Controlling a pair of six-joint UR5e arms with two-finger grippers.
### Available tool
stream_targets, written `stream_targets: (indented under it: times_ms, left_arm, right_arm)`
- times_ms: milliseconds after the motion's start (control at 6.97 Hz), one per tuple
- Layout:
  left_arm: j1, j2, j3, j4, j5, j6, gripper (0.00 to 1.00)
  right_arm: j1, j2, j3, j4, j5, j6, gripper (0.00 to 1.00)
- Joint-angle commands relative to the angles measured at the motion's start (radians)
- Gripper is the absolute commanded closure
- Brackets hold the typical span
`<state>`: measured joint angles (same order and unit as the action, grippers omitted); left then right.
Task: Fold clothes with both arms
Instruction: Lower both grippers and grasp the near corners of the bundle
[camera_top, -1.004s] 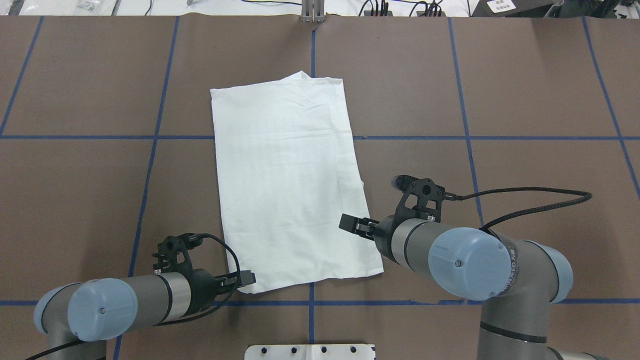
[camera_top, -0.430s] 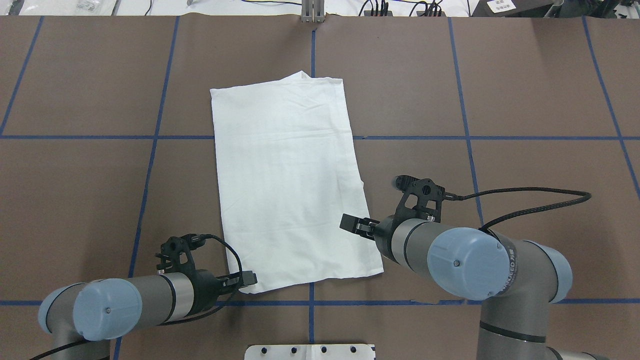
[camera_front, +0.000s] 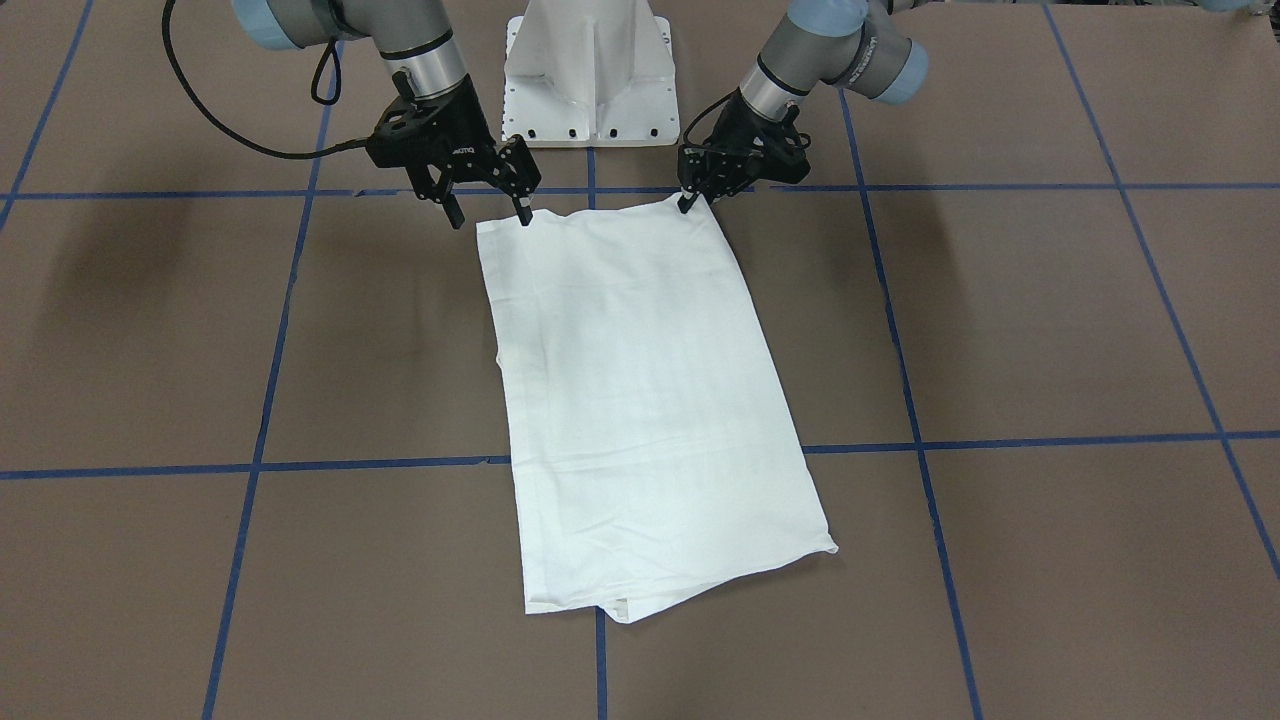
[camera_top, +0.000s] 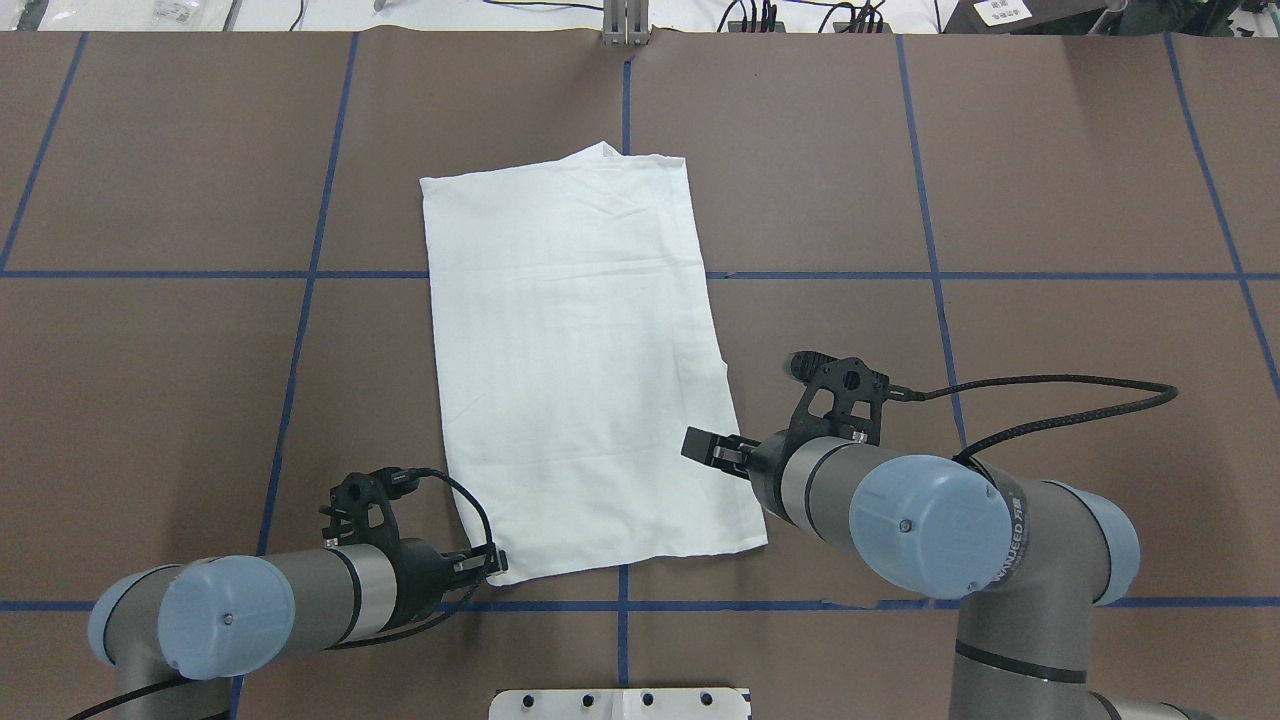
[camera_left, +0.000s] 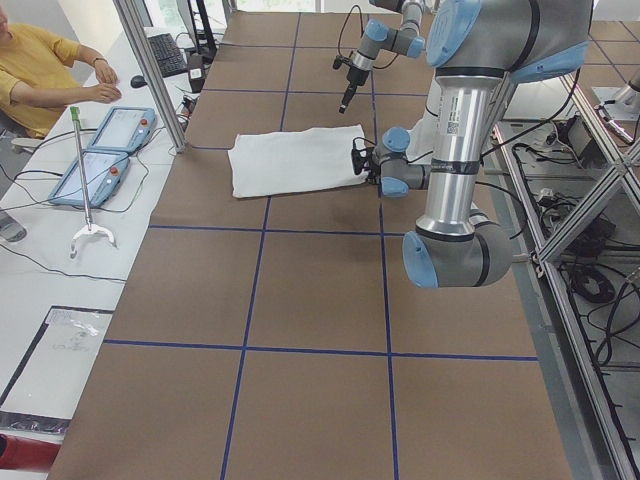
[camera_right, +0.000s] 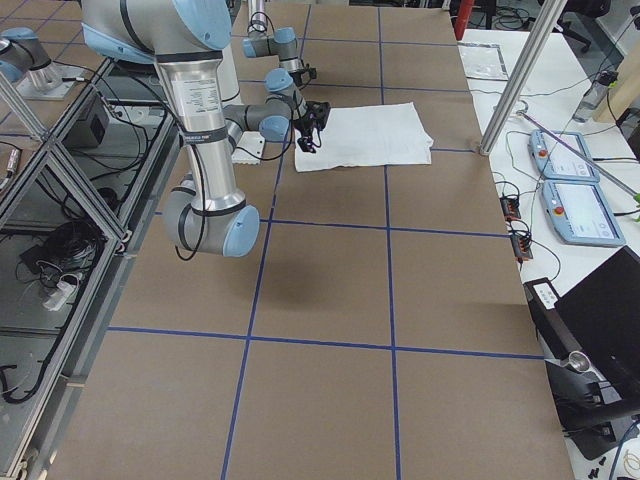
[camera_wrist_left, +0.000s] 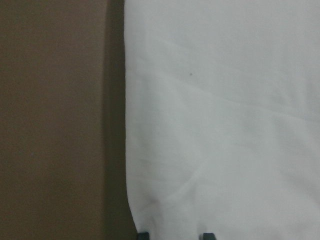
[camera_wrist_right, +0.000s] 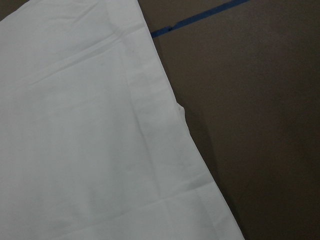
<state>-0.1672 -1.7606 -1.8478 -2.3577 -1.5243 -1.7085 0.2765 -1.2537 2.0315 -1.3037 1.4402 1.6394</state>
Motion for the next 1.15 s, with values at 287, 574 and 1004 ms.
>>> stream_targets:
  times_ms: [287,574,1004]
  left_arm:
    - [-0.003,-0.002,-0.016,0.0,0.003,0.001,1.0]
    - [-0.003,0.0,-0.016,0.0,0.003,0.001,1.0]
    - [-0.005,0.0,-0.016,0.0,0.004,0.001,1.0]
  right_arm:
    - [-0.072,0.011,-0.052,-0.032,-0.046,0.263,0.01]
    - [-0.114,0.034,-0.137,-0.048,-0.072,0.325,0.01]
    - [-0.125,0.102,-0.143,-0.147,-0.072,0.347,0.01]
